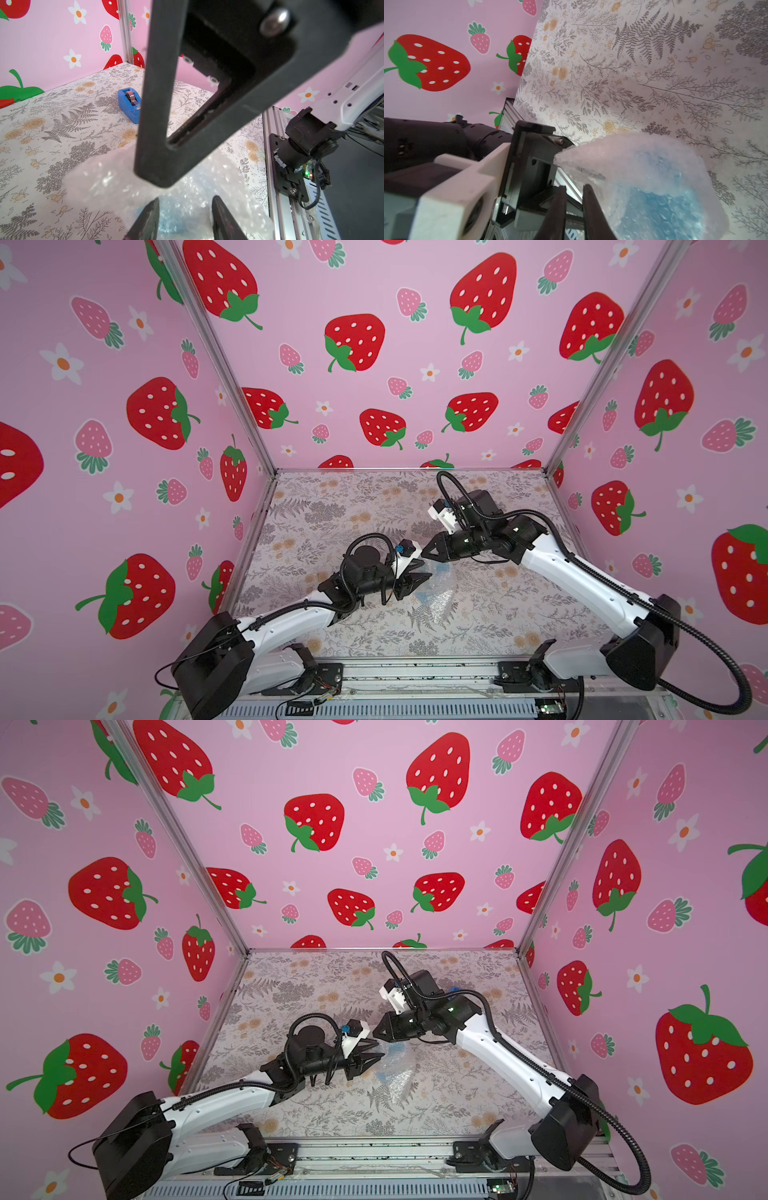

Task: Wrap wine glasses in bubble wrap
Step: Wrap the wine glass in bubble wrap.

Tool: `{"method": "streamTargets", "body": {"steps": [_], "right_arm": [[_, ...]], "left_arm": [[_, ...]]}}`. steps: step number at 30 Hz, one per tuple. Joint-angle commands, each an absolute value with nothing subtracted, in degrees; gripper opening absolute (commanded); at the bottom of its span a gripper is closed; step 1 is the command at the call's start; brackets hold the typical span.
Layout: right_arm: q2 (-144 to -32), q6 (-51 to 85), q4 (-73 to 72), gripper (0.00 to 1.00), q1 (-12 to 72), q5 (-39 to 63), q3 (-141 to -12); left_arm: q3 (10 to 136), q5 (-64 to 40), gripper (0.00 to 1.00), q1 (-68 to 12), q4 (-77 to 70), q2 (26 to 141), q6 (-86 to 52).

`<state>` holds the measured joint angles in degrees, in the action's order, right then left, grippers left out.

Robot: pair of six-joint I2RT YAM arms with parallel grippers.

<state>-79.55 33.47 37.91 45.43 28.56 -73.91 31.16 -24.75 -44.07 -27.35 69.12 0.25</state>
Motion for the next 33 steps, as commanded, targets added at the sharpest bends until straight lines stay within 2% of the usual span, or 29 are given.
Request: {"method": "streamTargets", "body": {"steps": [1, 6, 11, 14, 20, 26, 33], "right_arm": [[-81.1, 31.4, 42.7, 0.19, 45.6, 23.1, -74.7], [-82.7, 30.9, 44.8, 0.19, 46.0, 19.4, -72.8], [-83.6, 29.8, 48.8, 0.19, 46.2, 15.6, -72.1], [-84.6, 29.6, 48.8, 0.19, 46.3, 15.4, -71.0], [-86.8, 30.0, 47.3, 0.19, 46.9, 15.9, -70.0], [-89.8, 30.4, 45.6, 0.18, 47.6, 16.1, -69.1], [-91.8, 31.4, 43.2, 0.18, 48.1, 18.1, -68.5]], "left_arm": [[32.5, -25.7, 0.44, -43.7, -24.1, 70.6, 1.1], [33.1, -26.0, 0.45, -43.5, -23.7, 70.8, 1.0], [34.1, -26.3, 0.51, -42.8, -22.5, 69.6, -0.1], [34.3, -25.9, 0.58, -42.6, -22.3, 67.9, -1.3], [36.5, -25.4, 0.58, -40.9, -17.7, 65.6, -3.9], [36.3, -23.8, 0.65, -39.0, -16.2, 64.5, -7.6], [37.2, -23.9, 0.66, -37.9, -14.9, 65.8, -9.7]]}}
